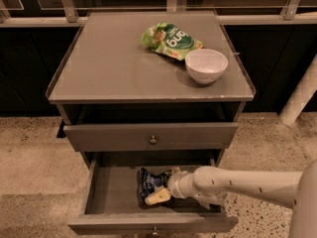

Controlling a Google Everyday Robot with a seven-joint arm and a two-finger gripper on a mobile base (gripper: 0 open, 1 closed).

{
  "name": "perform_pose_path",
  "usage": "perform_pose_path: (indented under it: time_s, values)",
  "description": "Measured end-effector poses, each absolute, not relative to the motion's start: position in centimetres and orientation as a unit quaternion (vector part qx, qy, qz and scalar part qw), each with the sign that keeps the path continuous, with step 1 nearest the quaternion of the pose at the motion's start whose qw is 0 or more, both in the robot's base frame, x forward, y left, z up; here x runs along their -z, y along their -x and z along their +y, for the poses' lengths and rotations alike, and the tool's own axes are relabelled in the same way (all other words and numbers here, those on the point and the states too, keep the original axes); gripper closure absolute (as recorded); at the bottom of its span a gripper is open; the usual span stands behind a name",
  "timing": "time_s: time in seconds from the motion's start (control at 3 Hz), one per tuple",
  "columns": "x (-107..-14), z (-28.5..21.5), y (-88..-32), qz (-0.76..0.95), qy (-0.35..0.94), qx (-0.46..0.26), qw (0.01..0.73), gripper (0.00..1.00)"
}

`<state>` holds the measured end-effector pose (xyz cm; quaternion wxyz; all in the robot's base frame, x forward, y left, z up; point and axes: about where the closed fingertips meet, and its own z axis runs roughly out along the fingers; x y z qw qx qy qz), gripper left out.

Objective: Pick blue chip bag from middle drawer and place on counter

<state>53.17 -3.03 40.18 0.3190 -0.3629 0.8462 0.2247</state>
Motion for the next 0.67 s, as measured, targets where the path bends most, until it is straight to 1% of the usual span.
perform_pose_path:
  time_s: [0.33, 0.67]
  values:
    - [-38.33, -2.75, -53.7, 0.852, 0.364, -0.214, 0.31, 0.19]
    - [-38.28, -2.7, -53.71, 0.852, 0.364, -0.214, 0.31, 0.41]
